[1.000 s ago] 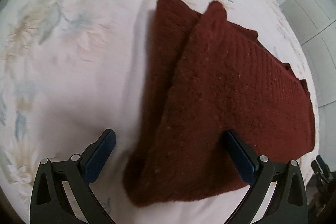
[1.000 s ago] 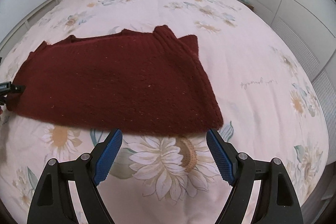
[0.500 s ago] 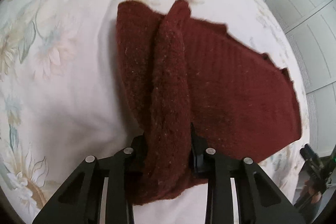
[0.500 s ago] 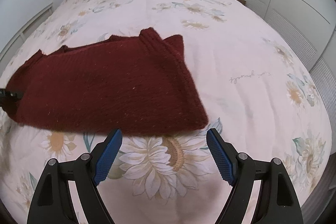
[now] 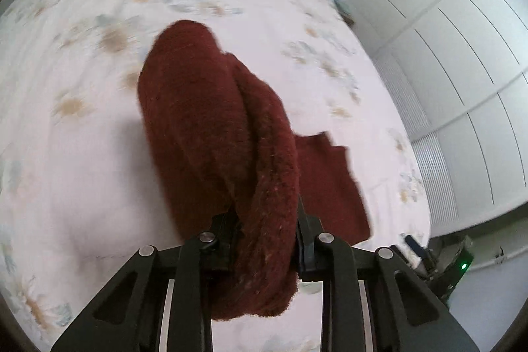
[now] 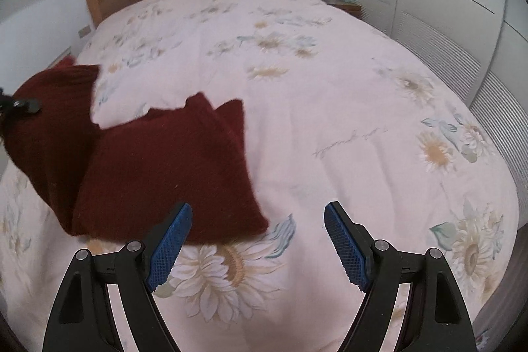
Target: Fold small clothes
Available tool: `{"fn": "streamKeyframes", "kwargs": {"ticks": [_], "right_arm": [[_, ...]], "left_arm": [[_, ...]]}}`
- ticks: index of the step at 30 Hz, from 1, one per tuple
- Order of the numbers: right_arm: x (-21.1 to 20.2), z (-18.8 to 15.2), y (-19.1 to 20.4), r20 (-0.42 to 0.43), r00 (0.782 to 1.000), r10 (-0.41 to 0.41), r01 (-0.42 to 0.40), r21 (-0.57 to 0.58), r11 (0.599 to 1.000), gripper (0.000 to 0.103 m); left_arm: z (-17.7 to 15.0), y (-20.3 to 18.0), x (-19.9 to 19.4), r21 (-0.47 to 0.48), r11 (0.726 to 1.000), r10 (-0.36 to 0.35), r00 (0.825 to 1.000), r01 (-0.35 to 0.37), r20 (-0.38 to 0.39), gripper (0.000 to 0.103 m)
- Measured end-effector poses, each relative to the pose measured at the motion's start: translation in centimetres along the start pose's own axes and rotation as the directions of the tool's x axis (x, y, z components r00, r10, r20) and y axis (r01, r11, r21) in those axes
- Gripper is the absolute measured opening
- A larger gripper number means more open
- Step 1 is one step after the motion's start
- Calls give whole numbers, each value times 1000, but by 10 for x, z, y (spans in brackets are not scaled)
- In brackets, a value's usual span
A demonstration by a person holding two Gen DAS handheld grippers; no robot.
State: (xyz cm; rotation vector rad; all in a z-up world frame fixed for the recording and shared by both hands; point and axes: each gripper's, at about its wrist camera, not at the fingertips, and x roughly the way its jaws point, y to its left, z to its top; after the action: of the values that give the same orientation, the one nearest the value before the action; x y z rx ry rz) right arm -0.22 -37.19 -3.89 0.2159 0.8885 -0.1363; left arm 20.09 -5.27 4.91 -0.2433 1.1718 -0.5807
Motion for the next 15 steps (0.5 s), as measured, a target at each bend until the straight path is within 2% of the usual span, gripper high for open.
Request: {"fn": "streamKeyframes", "kwargs": {"ticks": [4, 7, 10, 15], "right_arm": [[-7, 3, -20, 15, 1000, -16, 16, 34, 999, 83], [-8, -1, -34, 5, 1000, -29, 28, 55, 998, 83], [-5, -10, -48, -21, 999, -44, 45, 75, 996, 83], [2, -24, -63, -61, 997, -53, 59, 108, 992, 83]], "left_arm": [[3, -65, 41, 106, 994, 20, 999, -17, -28, 20], [-7, -109, 93, 170, 985, 54, 996, -41, -70, 19], [-20, -124, 133, 197, 978, 92, 989, -68, -112, 19], [-47, -129, 185, 231, 956, 219, 965, -183, -142, 20]]}}
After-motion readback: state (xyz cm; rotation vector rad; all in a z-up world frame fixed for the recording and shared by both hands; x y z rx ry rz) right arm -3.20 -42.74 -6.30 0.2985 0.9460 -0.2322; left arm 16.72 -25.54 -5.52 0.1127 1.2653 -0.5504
